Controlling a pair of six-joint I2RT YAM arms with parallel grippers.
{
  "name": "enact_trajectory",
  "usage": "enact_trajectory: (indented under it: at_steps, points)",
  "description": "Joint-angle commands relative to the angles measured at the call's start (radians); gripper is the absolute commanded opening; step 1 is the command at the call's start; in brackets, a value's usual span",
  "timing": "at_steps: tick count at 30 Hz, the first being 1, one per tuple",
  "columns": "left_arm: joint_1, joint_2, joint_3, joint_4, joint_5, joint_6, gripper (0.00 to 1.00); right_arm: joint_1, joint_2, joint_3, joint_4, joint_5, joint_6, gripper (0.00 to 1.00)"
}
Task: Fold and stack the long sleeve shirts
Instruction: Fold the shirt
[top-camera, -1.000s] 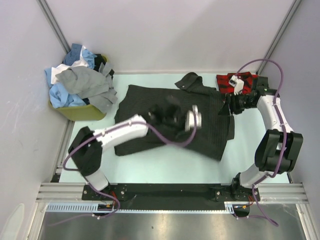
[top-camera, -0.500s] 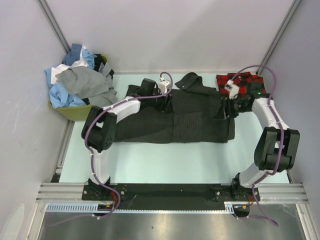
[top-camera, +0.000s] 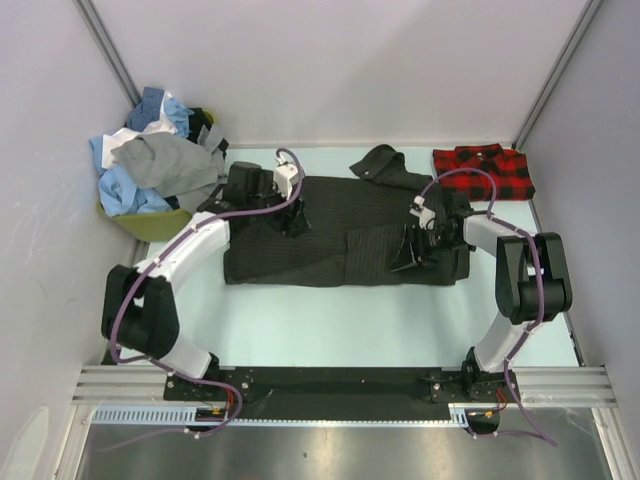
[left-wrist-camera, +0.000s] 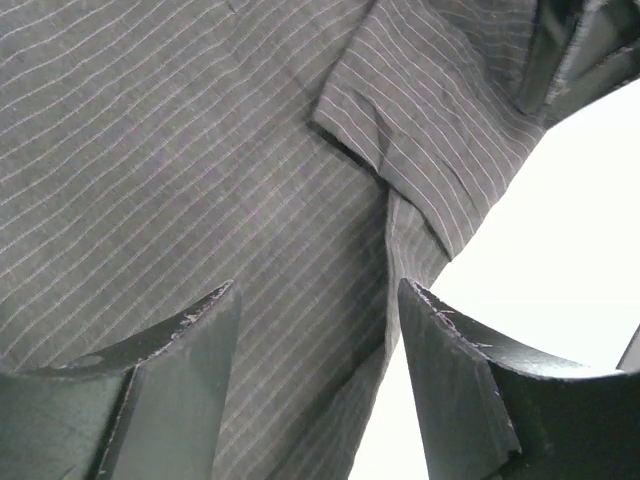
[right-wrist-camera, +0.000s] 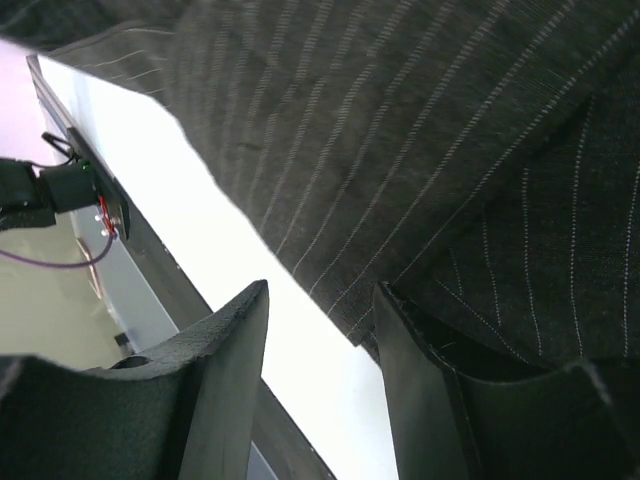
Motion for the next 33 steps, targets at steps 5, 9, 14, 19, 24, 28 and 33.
enact_trajectory:
  at_steps: [5, 9, 14, 19, 24, 28, 33]
  points:
    - [0.000, -0.145, -0.109, -0.030, -0.002, 0.066, 0.69, 0.016, -0.021, -0.062, 0.033, 0.044, 0.082, 0.51]
    - [0.002, -0.198, -0.152, -0.010, -0.014, 0.064, 0.70, 0.000, -0.069, -0.117, 0.014, 0.084, 0.088, 0.54]
    - [0.011, -0.232, -0.189, -0.014, -0.016, 0.072, 0.70, -0.061, -0.085, -0.137, -0.003, 0.076, 0.074, 0.55]
    - [0.020, -0.250, -0.213, -0.013, -0.016, 0.080, 0.70, -0.015, -0.069, -0.149, 0.066, 0.010, 0.108, 0.55]
    - [0.034, -0.252, -0.221, -0.022, -0.017, 0.080, 0.70, 0.060, 0.001, -0.116, 0.128, -0.011, 0.135, 0.54]
    - [0.034, -0.269, -0.213, -0.037, -0.002, 0.086, 0.70, 0.062, 0.044, -0.033, 0.065, -0.052, 0.117, 0.33]
    - [0.034, -0.290, -0.215, -0.111, 0.012, 0.162, 0.68, 0.010, -0.051, 0.030, -0.062, -0.146, -0.032, 0.01]
